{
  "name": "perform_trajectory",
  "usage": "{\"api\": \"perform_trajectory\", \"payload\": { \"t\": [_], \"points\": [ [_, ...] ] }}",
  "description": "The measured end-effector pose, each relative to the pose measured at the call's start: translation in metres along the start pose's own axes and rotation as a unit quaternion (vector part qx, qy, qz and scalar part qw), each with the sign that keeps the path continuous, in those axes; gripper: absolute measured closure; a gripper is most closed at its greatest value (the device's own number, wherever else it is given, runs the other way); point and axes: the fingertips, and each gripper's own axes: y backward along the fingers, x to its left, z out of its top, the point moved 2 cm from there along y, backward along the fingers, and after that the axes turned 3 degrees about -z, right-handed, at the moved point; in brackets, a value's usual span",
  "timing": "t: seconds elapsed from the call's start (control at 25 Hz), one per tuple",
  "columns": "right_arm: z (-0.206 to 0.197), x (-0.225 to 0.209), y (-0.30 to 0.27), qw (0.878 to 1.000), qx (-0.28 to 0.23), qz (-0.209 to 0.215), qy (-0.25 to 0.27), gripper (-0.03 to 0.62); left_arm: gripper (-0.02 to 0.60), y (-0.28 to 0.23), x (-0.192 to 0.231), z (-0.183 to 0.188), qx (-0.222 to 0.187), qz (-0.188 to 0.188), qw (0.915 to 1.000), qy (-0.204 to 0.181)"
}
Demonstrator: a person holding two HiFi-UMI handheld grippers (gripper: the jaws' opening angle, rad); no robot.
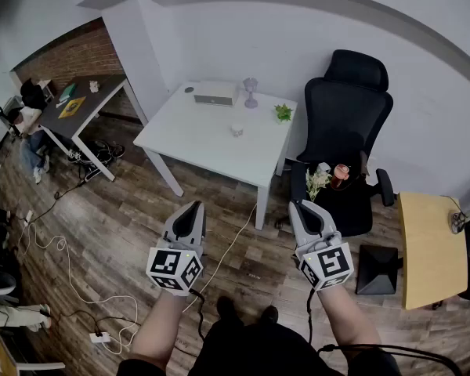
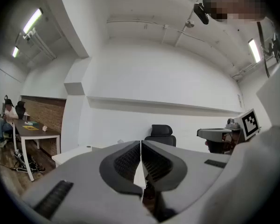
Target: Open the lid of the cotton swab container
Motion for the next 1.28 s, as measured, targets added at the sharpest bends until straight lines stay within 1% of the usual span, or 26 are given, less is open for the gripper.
{"api": "perform_trajectory", "payload": {
  "t": [0.2, 0.36, 0.68, 0.84, 0.88, 1.0, 1.04, 1.08, 1.12, 1.16, 1.28],
  "points": [
    [0.010, 0.004, 0.014, 1.000, -0.006, 0.002, 0.002, 0.592, 0.574, 0.010, -0.010, 0.005, 0.001, -0.003, 1.0000, -0.003],
    [0.011, 0.007, 0.013, 1.000, -0.007, 0.002, 0.003, 0.592, 0.574, 0.010, -0.007, 0.008, -0.001, -0.008, 1.0000, -0.004],
    [0.011, 0.014, -0.003, 1.000, -0.004, -0.018, 0.002, 0.592, 0.574, 0.004, 0.014, 0.010, 0.002, -0.026, 0.9997, -0.004],
    [0.013, 0.020, -0.016, 0.999, -0.015, -0.027, -0.011, 0.591, 0.574, 0.000, 0.033, 0.011, 0.001, -0.032, 0.9994, -0.010],
    [0.013, 0.022, -0.021, 0.999, -0.016, -0.029, -0.014, 0.575, 0.574, 0.000, 0.040, 0.011, 0.000, -0.029, 0.9995, -0.013],
    [0.012, 0.028, -0.035, 0.999, -0.016, -0.038, -0.018, 0.464, 0.571, 0.001, 0.065, 0.011, -0.008, -0.023, 0.9996, -0.016],
    [0.012, 0.031, -0.041, 0.999, -0.014, -0.041, -0.017, 0.435, 0.552, 0.002, 0.072, 0.011, -0.008, -0.027, 0.9995, -0.016],
    [0.011, 0.034, -0.046, 0.999, -0.011, -0.044, -0.016, 0.418, 0.485, 0.001, 0.078, 0.010, -0.007, -0.035, 0.9993, -0.015],
    [0.010, 0.037, -0.052, 0.999, -0.008, -0.046, -0.016, 0.402, 0.398, 0.000, 0.083, 0.009, -0.006, -0.046, 0.9988, -0.015],
    [0.008, 0.040, -0.058, 0.999, -0.005, -0.048, -0.017, 0.393, 0.355, 0.000, 0.087, 0.008, -0.004, -0.061, 0.9980, -0.017],
    [0.002, 0.053, -0.074, 0.999, 0.000, -0.051, -0.016, 0.381, 0.348, 0.002, 0.095, 0.002, 0.004, -0.102, 0.9943, -0.032]
  ]
}}
